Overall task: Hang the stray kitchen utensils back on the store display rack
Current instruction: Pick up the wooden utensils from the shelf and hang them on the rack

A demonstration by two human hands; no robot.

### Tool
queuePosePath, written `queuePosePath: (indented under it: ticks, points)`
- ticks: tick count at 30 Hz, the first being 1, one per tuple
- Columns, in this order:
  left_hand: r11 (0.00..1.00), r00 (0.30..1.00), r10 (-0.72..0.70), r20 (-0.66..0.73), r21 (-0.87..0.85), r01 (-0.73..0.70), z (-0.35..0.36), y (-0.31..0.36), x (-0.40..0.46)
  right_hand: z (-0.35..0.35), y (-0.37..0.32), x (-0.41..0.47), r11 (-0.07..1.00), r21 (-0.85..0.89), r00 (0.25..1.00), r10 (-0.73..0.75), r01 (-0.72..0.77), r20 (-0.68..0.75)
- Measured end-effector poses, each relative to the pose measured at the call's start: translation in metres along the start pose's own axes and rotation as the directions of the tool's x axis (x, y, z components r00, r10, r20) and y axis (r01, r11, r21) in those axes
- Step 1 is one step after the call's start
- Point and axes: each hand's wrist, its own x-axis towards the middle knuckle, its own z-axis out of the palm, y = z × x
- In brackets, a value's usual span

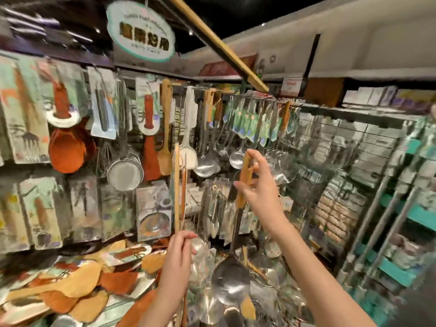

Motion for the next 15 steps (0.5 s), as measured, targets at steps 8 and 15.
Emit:
queuePosePath:
  ticks: [8,15]
  points:
    - [0.997,0.996,0.018,-0.087,0.072,-0.012,0.026,-0.004,0.103,0.024,0.049,0.116,0.997,0.072,0.998,-0.039,0.035,0.058]
    - [0.991,0.985,0.079,-0.156,0.116,-0.061,0.049,0.018,0.171,0.034,0.063,0.209,0.984,0.126,0.987,-0.138,0.127,0.080]
